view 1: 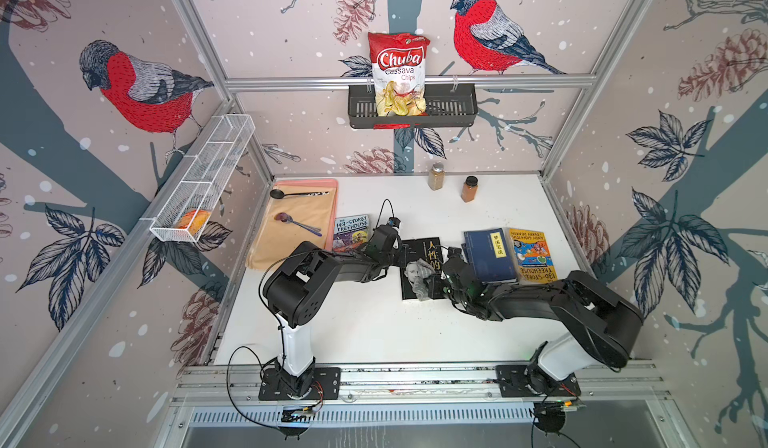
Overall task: Wipe the cover of the book
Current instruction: Wipe the dirt from the cover of the book.
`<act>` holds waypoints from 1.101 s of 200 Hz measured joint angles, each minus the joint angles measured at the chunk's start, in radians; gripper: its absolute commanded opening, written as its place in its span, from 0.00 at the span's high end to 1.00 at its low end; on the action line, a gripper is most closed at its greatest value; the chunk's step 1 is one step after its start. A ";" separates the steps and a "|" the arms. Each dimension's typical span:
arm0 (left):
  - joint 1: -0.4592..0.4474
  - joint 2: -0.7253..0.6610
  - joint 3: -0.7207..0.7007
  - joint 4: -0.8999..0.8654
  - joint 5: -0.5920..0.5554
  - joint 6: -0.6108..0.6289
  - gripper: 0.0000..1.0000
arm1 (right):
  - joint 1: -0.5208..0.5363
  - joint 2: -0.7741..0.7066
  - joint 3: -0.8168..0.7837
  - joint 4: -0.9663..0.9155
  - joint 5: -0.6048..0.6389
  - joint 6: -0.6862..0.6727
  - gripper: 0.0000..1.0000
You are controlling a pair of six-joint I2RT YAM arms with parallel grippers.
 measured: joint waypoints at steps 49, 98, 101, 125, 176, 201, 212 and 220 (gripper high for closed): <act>0.003 -0.017 -0.032 0.020 0.010 0.000 0.95 | -0.175 0.286 0.314 0.018 -0.137 -0.062 0.95; 0.005 -0.013 -0.035 0.029 0.023 -0.001 0.95 | -0.120 0.190 0.175 0.050 -0.063 -0.089 0.93; 0.005 -0.010 -0.033 0.031 0.026 -0.001 0.95 | -0.110 0.177 0.155 0.058 -0.056 -0.082 0.93; 0.005 0.004 -0.021 0.040 0.042 -0.001 0.95 | 0.015 0.079 0.000 0.139 0.014 0.000 0.89; 0.005 0.009 -0.023 0.045 0.055 -0.001 0.96 | 0.039 0.217 0.083 0.258 -0.010 0.071 0.93; 0.009 -0.005 -0.042 0.058 0.032 -0.001 0.95 | -0.005 0.335 0.230 0.255 -0.080 0.042 0.94; 0.014 -0.012 -0.047 0.057 0.018 -0.003 0.95 | -0.011 0.343 0.247 0.245 -0.099 0.024 0.95; 0.014 -0.018 -0.050 0.053 0.010 -0.003 0.95 | -0.011 0.334 0.240 0.241 -0.100 0.022 0.94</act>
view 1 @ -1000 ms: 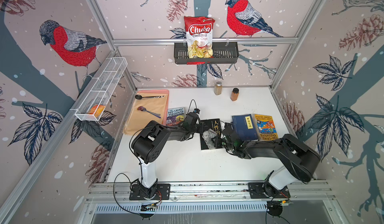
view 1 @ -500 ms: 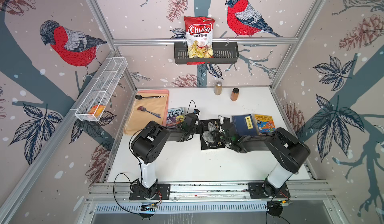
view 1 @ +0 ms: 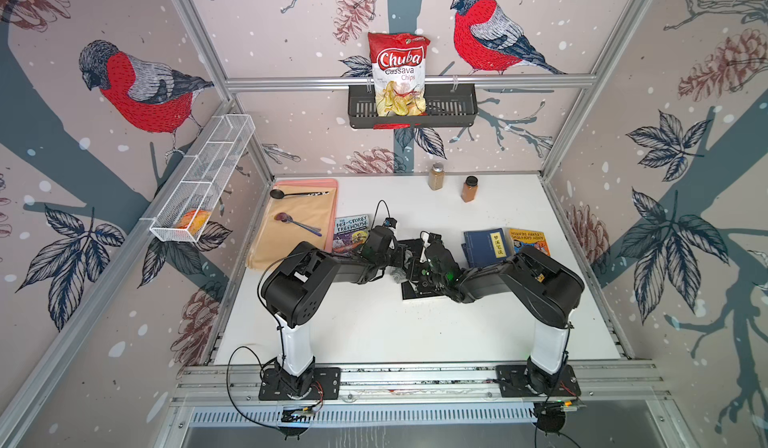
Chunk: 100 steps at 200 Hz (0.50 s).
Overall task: Wipe the cover of the book
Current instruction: Wipe the dirt from the cover of the book.
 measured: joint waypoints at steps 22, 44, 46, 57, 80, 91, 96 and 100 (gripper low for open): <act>0.000 -0.006 0.001 -0.012 0.010 0.001 0.95 | 0.023 -0.093 -0.092 -0.028 0.031 0.001 0.94; 0.000 0.005 0.021 -0.028 0.029 0.002 0.95 | 0.089 -0.213 -0.212 -0.062 0.080 0.035 0.94; 0.000 0.006 0.024 -0.030 0.030 0.002 0.95 | 0.098 -0.225 -0.225 -0.062 0.082 0.040 0.94; 0.000 0.012 0.035 -0.039 0.038 0.002 0.95 | 0.132 -0.267 -0.268 -0.068 0.095 0.069 0.93; 0.000 0.016 0.045 -0.049 0.047 0.002 0.95 | 0.143 -0.286 -0.287 -0.069 0.101 0.109 0.93; 0.000 0.015 0.046 -0.052 0.047 0.002 0.95 | 0.116 -0.266 -0.268 -0.067 0.069 0.108 0.94; 0.000 0.013 0.046 -0.054 0.048 0.002 0.95 | 0.097 -0.247 -0.252 -0.061 0.048 0.105 0.94; 0.000 0.011 0.045 -0.055 0.048 0.002 0.95 | 0.079 -0.229 -0.236 -0.055 0.032 0.102 0.95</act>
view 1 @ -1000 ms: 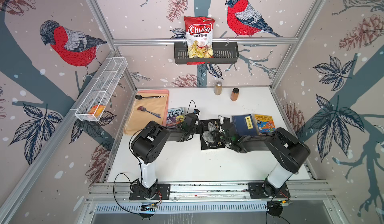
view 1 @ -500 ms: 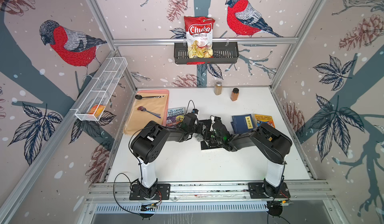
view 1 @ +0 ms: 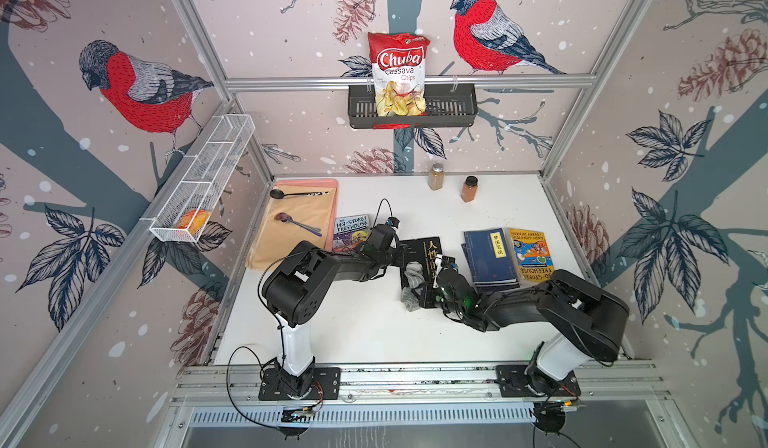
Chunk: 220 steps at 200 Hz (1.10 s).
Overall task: Wipe the cover of the book
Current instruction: Wipe the dirt from the cover of the book.
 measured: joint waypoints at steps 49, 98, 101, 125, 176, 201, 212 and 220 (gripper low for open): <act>0.000 -0.041 -0.034 -0.033 0.045 -0.003 0.95 | -0.173 0.201 0.238 -0.003 -0.121 -0.098 0.95; 0.004 -0.043 -0.023 -0.048 0.036 -0.010 0.95 | -0.182 0.220 0.290 -0.043 -0.119 -0.152 0.93; 0.004 -0.043 -0.022 -0.051 0.040 -0.010 0.95 | -0.176 0.211 0.276 -0.035 -0.109 -0.152 0.93; 0.004 -0.044 -0.017 -0.066 0.064 -0.008 0.95 | -0.114 0.096 0.137 -0.035 -0.027 -0.150 0.91; 0.005 -0.044 -0.010 -0.084 0.092 -0.007 0.95 | -0.104 -0.126 -0.107 -0.036 -0.024 -0.065 0.90; 0.005 -0.046 -0.010 -0.087 0.093 -0.003 0.95 | -0.167 -0.092 -0.077 -0.035 -0.076 -0.069 0.91; 0.006 -0.049 -0.012 -0.092 0.093 -0.003 0.95 | -0.200 -0.059 -0.045 -0.032 -0.077 -0.077 0.91; 0.006 -0.051 -0.015 -0.092 0.094 -0.003 0.95 | -0.218 -0.032 -0.015 -0.032 -0.075 -0.087 0.91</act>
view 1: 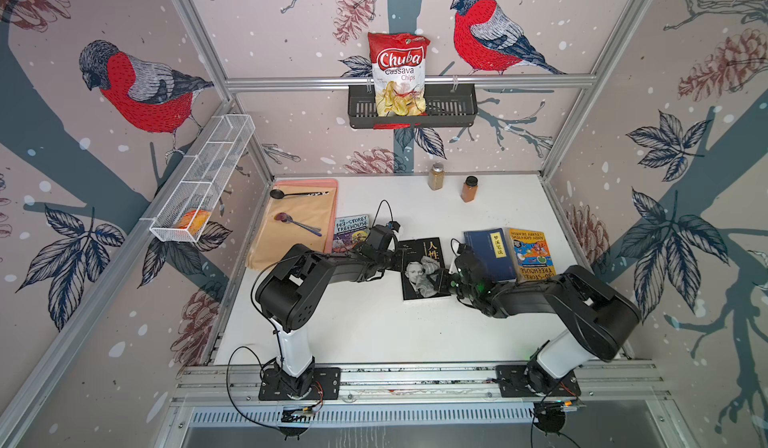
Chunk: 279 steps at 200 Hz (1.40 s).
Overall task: Wipe the cover of the book
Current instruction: Wipe the dirt from the cover of the book.
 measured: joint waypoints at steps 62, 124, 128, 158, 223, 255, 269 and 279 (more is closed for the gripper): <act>0.001 -0.007 -0.014 0.006 0.009 0.000 0.95 | -0.083 0.179 0.215 -0.008 0.051 -0.070 0.91; 0.001 -0.003 -0.014 0.011 0.016 0.000 0.95 | 0.102 -0.178 -0.048 -0.201 0.251 -0.004 0.90; 0.001 -0.002 -0.014 0.013 0.017 0.000 0.95 | 0.115 -0.195 -0.053 -0.225 0.256 0.004 0.90; 0.001 0.007 -0.010 0.024 0.026 0.000 0.95 | 0.145 -0.221 -0.040 -0.304 0.273 0.039 0.90; 0.001 0.000 -0.022 0.035 0.032 -0.005 0.96 | 0.059 0.124 0.201 -0.105 0.178 -0.040 0.93; 0.001 -0.040 -0.047 -0.004 0.034 -0.006 0.96 | 0.008 0.236 0.311 -0.051 0.094 -0.074 0.93; 0.001 -0.047 -0.051 -0.016 0.032 -0.006 0.96 | 0.004 0.245 0.335 -0.058 0.083 -0.093 0.93; 0.001 -0.047 -0.050 -0.018 0.032 -0.006 0.96 | 0.011 0.239 0.340 -0.071 0.084 -0.106 0.92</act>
